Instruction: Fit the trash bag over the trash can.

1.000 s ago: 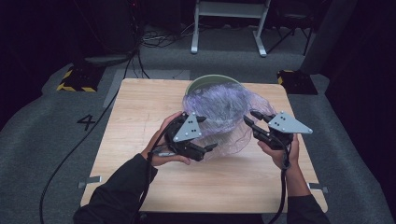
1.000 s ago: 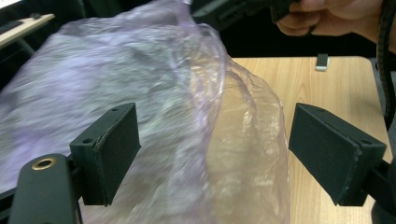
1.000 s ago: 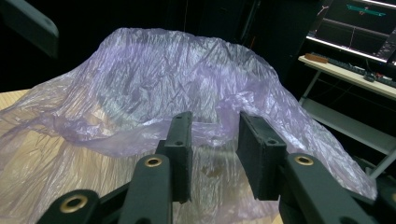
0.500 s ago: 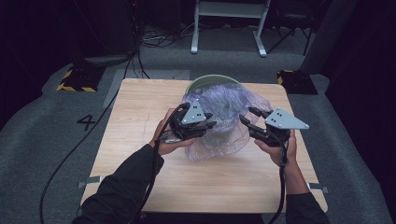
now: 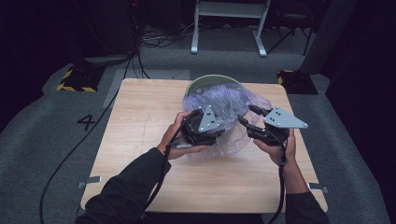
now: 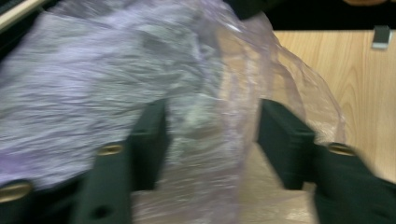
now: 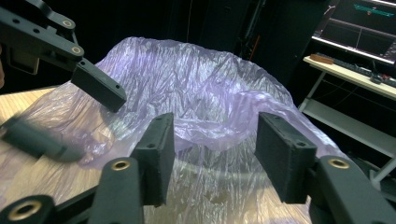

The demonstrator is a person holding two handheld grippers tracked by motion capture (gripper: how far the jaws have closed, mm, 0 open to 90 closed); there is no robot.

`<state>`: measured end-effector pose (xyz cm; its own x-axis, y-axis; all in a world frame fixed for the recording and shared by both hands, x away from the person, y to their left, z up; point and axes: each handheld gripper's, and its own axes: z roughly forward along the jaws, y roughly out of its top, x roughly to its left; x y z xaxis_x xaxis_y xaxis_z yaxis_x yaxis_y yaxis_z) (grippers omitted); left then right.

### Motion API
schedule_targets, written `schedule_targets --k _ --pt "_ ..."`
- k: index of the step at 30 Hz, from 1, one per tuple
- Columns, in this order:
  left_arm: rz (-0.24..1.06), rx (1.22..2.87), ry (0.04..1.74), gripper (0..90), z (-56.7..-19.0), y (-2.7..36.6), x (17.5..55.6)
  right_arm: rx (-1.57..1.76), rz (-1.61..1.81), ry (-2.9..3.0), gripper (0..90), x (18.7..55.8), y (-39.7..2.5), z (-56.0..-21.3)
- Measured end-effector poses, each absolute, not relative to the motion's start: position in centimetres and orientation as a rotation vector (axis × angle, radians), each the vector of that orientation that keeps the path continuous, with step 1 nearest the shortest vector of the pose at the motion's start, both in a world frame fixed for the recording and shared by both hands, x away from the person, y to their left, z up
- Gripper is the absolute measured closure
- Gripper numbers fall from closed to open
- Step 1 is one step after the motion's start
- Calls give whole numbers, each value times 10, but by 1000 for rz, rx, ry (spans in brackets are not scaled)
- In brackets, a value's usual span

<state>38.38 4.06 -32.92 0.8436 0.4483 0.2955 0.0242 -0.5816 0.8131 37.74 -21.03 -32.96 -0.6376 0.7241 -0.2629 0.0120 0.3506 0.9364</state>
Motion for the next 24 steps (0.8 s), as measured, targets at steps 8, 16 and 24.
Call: schedule_targets --k 8,16,24 --pt "631 2093 336 890 -318 60 393 664 1284 1894 374 376 -221 -328" --pt "654 2042 424 897 -310 84 418 736 1198 1840 342 387 -234 -331" --pt "697 1988 520 896 -306 111 454 824 1116 1863 438 423 -239 -332"
